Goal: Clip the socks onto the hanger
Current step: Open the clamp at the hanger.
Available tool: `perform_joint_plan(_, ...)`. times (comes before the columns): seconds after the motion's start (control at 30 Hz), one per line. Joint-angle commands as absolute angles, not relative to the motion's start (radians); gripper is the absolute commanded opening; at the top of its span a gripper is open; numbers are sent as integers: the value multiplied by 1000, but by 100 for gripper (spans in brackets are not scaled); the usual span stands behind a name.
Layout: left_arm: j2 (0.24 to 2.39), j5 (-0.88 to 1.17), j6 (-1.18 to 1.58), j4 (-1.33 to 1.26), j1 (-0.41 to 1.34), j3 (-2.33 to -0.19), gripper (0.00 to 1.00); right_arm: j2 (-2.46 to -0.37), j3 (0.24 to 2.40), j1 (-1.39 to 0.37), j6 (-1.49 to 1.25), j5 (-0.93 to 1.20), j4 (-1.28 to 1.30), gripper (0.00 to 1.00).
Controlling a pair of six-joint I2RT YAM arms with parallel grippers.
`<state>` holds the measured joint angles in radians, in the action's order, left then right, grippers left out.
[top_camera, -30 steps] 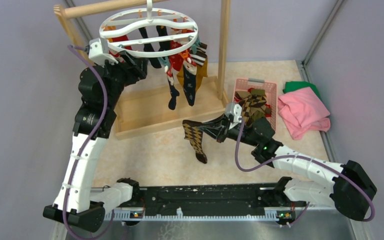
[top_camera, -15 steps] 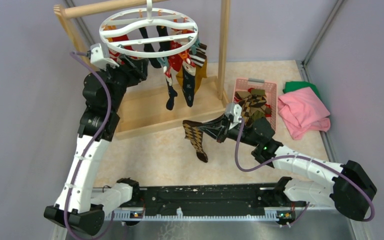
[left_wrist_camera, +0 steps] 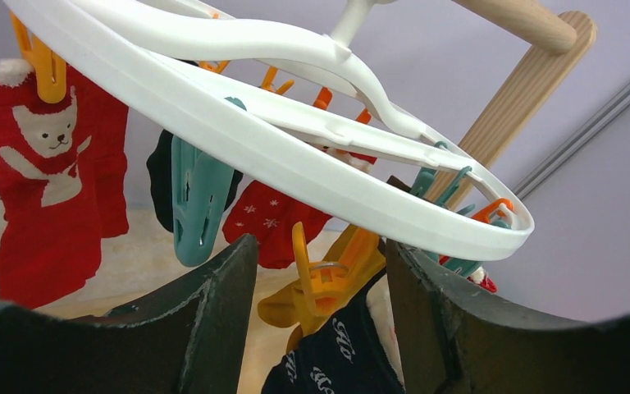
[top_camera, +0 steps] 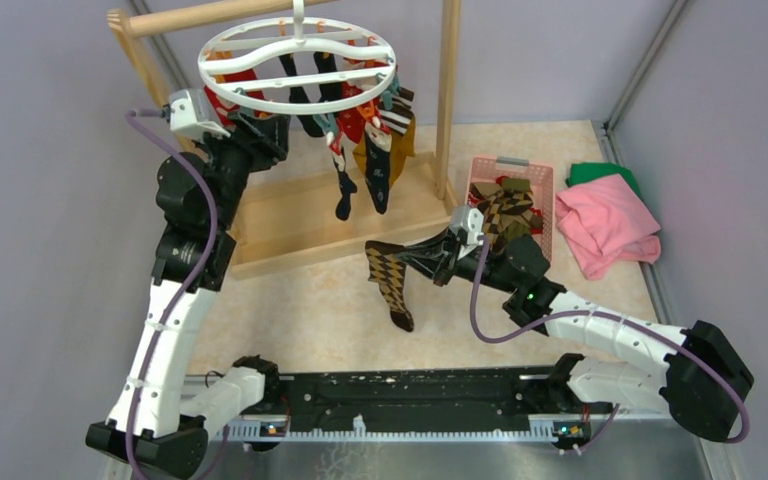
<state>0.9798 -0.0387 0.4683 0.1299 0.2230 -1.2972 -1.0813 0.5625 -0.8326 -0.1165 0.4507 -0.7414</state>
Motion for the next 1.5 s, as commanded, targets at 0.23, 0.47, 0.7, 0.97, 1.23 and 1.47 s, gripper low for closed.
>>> perform_joint_plan(0.23,983,-21,455,18,219,-1278,61,-1077,566,-824,-129,465,-798,0)
perform_joint_plan(0.47,984,-20,456,15,219,-1275,49,-1077,565,-824,-127,465,-795,0)
perform_joint_plan(0.7,973,-9,452,10,219,-1264,32,-1083,566,-824,-126,467,-798,0)
perform_joint_plan(0.97,969,26,448,7,219,-1249,21,-1093,583,-824,-124,481,-790,0)
perform_joint_plan(1.23,979,34,455,-22,219,-1240,15,-1179,758,-873,-77,422,-692,0)
perform_joint_plan(1.47,984,47,467,-26,219,-1226,12,-1308,955,-924,-23,348,-670,0)
